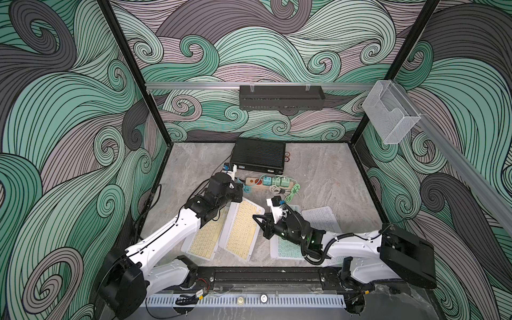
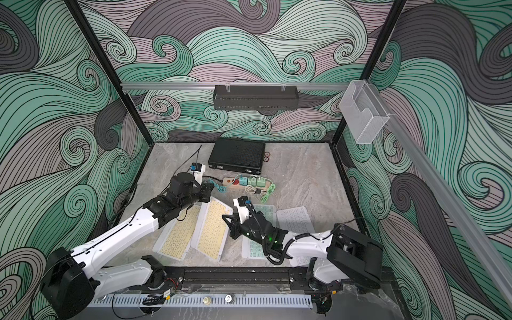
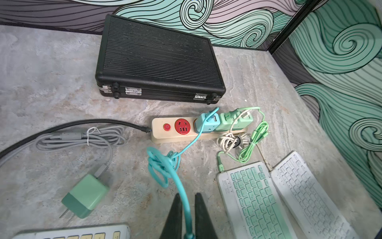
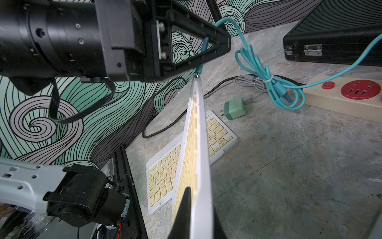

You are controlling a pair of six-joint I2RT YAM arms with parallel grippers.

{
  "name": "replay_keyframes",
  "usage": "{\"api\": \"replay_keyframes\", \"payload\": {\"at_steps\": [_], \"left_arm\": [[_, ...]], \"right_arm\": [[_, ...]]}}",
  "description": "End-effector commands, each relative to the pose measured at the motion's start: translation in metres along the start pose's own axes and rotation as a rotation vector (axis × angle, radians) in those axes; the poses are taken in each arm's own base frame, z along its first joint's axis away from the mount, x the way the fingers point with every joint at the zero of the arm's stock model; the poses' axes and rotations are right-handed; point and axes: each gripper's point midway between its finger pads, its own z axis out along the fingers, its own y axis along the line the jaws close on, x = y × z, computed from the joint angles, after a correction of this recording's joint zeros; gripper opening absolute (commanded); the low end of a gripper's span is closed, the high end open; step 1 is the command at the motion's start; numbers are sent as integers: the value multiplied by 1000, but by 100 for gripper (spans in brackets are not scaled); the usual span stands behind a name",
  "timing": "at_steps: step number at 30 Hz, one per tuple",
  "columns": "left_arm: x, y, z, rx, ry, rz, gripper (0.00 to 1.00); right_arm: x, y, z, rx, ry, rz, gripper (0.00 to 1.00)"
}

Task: Unplug the wireless keyboard
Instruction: Remove the power cord from the keyboard.

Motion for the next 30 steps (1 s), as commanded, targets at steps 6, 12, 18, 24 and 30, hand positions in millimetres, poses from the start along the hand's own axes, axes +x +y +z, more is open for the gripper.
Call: {"api": "replay_keyframes", "payload": {"at_steps": [6, 12, 18, 24, 30], "left_arm": [[-44, 24, 4, -209, -95, 93, 0], [-49, 31, 4, -153, -115, -83, 0], [-50, 11, 4, -16, -62, -118, 0], [-53, 18, -4, -201, -99, 61, 0], [-68, 36, -10, -336, -157, 107, 0]], "right_arm": [[30, -2, 0, -3, 107, -55, 0], [30, -3, -2, 0, 106, -53, 0], [29, -2, -3, -1, 102, -51, 0], [30, -2, -4, -3, 102, -49, 0], [30, -1, -4, -13, 103, -47, 0]]}}
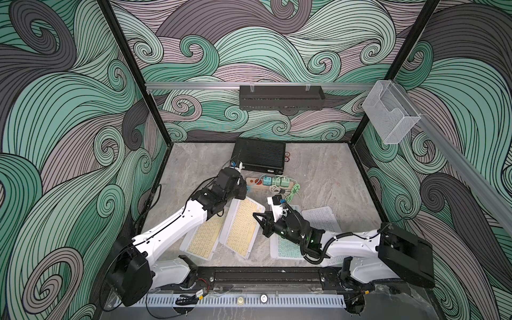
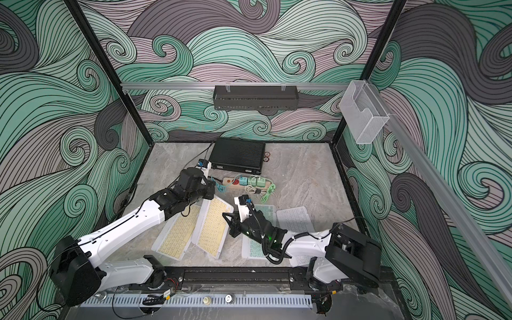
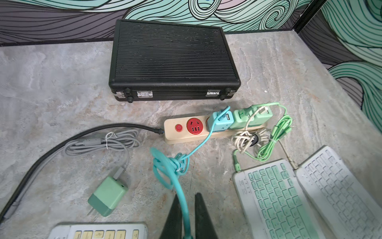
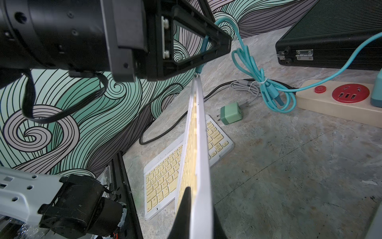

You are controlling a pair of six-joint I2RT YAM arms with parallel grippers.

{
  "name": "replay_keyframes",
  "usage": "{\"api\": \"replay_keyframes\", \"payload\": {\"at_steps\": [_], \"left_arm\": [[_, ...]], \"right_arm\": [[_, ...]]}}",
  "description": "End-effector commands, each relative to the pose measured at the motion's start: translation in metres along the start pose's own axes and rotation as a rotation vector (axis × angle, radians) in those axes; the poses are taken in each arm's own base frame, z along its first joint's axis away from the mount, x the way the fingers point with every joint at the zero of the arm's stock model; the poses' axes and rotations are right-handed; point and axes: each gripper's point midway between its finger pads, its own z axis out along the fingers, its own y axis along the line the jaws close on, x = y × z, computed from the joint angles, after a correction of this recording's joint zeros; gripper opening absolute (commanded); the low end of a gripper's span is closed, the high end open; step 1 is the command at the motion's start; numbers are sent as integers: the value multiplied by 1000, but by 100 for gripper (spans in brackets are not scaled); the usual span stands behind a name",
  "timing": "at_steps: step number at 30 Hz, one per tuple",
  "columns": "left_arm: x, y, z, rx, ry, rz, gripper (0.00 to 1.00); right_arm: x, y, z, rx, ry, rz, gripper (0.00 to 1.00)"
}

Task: Unplug the wireless keyboard
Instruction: Remove the power cord from the keyboard.

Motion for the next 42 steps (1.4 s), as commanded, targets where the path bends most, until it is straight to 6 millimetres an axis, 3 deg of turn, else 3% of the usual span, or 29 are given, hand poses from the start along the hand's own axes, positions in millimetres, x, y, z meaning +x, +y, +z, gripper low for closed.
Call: {"api": "replay_keyframes", "payload": {"at_steps": [1, 5, 10, 16, 26, 31, 37, 42], "left_arm": [[-56, 43, -14, -234, -192, -22, 0], [-67, 28, -15, -113, -204, -95, 0], [-74, 27, -5, 25, -136, -271, 0], [-89, 19, -19, 17, -184, -160, 0], [-94, -8, -26, -152, -256, 248, 0], [-105, 11, -37, -149, -303, 89, 0], [-93, 19, -32, -71, -258, -57, 0], [-57, 28, -3, -96, -138, -130, 0]], "right_arm": [[35, 2, -7, -34, 125, -62, 0], [36, 2, -9, -38, 125, -61, 0], [36, -1, -15, -29, 119, -59, 0], [39, 0, -14, -32, 134, -40, 0], [41, 7, -9, -53, 171, -13, 0], [46, 9, -8, -73, 180, 2, 0], [45, 0, -10, -15, 186, 6, 0], [45, -24, -18, 92, 213, 36, 0]]}}
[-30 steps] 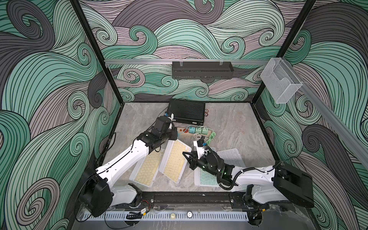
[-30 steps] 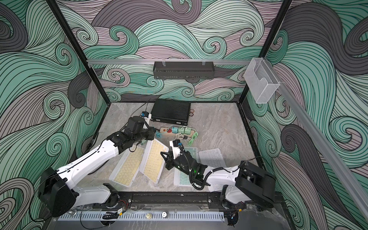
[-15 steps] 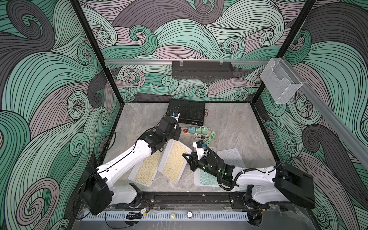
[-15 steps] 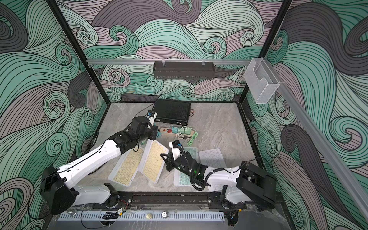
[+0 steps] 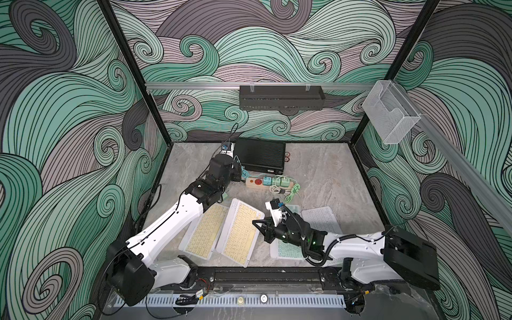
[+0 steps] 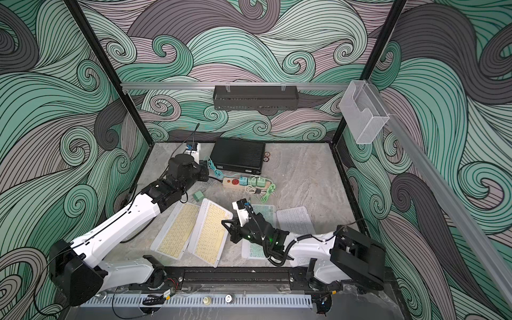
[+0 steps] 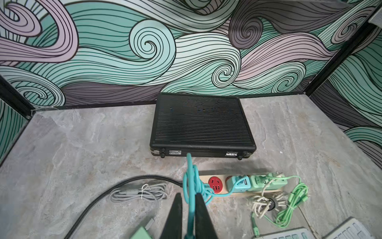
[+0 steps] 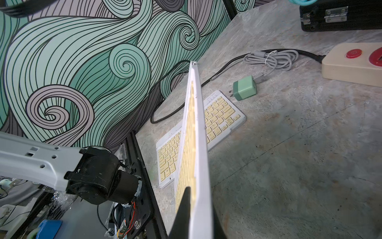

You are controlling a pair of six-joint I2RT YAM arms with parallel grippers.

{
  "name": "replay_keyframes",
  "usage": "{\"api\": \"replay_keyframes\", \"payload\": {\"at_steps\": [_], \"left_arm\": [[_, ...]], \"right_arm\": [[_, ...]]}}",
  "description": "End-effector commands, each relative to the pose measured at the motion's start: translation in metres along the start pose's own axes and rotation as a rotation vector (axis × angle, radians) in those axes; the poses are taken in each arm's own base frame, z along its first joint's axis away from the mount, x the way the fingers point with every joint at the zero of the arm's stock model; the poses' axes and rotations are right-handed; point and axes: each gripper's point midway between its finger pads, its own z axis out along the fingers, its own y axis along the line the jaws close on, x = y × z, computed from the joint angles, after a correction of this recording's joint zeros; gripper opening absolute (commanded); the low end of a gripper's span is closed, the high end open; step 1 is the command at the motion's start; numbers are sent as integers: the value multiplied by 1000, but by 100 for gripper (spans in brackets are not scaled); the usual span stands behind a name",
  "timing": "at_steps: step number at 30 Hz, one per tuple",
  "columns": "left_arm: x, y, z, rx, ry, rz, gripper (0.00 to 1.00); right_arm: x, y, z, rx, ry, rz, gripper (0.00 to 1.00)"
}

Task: Unplug the wireless keyboard
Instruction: Remove the power cord from the keyboard, then place the keyboard at the center of the board.

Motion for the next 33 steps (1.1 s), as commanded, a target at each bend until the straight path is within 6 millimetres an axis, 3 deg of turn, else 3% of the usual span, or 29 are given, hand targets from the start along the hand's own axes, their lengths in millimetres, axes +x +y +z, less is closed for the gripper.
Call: {"api": "replay_keyframes", "payload": {"at_steps": [1, 6, 12, 20, 27, 33], "left_arm": [[35, 6, 16, -12, 96, -74, 0], [62, 9, 30, -12, 119, -73, 0], [74, 20, 22, -48, 164, -35, 0], [69, 40, 14, -115, 91, -52, 0], [64, 44, 5, -116, 63, -69, 0], [64, 42, 6, -107, 67, -75, 0]], "right_arm": [[23, -35, -7, 148, 108, 4, 0], [26, -49, -10, 180, 149, 29, 0], [33, -54, -8, 161, 243, 11, 0], [33, -54, -1, 122, 298, -31, 0], [46, -57, 22, 83, 342, -14, 0], [55, -72, 33, 112, 379, 8, 0]]}}
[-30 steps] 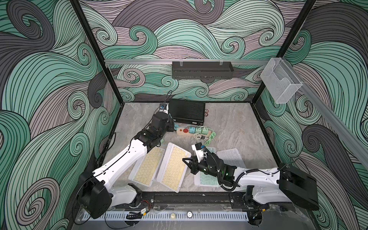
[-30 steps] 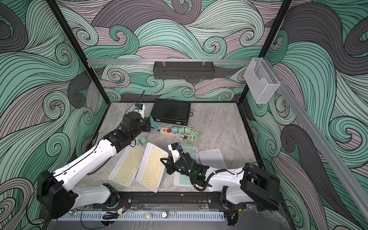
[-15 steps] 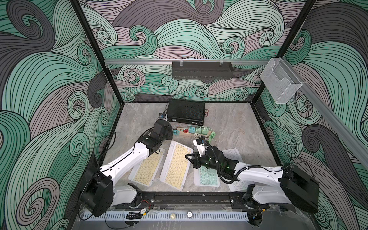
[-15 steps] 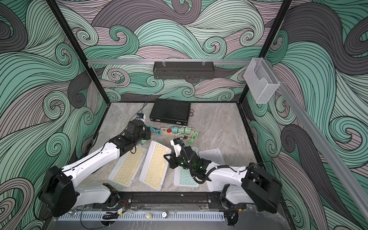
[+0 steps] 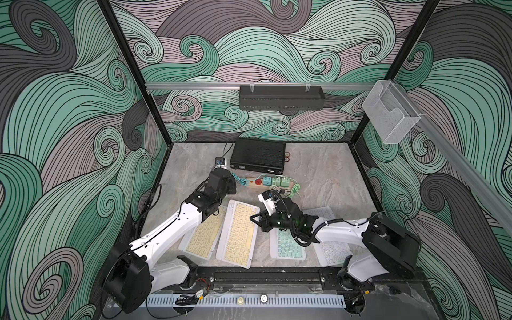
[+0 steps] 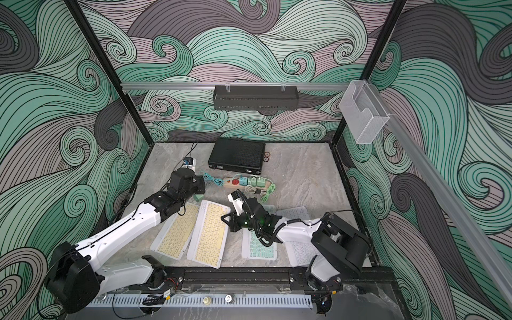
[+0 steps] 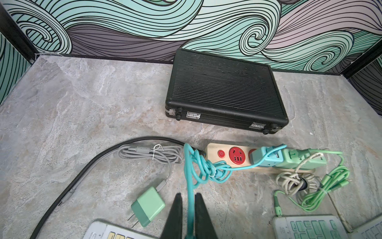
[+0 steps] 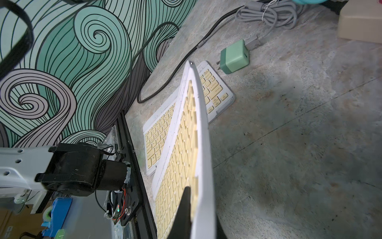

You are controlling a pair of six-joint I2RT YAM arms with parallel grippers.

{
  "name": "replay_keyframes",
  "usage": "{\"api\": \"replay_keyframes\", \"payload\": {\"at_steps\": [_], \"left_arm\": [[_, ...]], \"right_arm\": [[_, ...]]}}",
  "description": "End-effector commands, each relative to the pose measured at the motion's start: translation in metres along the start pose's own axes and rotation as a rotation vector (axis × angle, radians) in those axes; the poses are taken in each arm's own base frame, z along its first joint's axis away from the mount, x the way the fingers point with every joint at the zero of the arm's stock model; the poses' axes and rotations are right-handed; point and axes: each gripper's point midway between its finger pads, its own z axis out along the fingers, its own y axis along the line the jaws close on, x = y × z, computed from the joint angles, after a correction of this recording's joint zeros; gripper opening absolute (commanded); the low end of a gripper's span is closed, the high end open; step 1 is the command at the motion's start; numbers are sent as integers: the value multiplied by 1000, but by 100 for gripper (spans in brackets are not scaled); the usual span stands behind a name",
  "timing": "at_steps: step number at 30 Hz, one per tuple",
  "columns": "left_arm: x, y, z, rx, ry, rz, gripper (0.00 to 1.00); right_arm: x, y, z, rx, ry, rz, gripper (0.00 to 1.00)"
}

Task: Unplug the wireless keyboard
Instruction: Place the keyboard at the center of the board.

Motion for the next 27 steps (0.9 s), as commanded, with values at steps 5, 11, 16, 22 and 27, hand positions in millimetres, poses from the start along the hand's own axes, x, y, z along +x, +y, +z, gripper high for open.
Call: {"api": "replay_keyframes", "payload": {"at_steps": [5, 11, 16, 22, 27], "left_arm": [[-7, 5, -4, -12, -27, -28, 0], [-7, 5, -4, -13, -29, -31, 0], [-6, 5, -3, -12, -26, -32, 0], [-7, 5, -4, -11, -30, -33, 0], [-6, 5, -3, -12, -28, -32, 0]], "right_arm": [[44, -56, 6, 154, 155, 0, 6], [43, -70, 2, 190, 154, 23, 19], [42, -77, 1, 212, 153, 38, 29], [43, -88, -2, 244, 158, 64, 37], [42, -90, -3, 265, 172, 68, 50]]}}
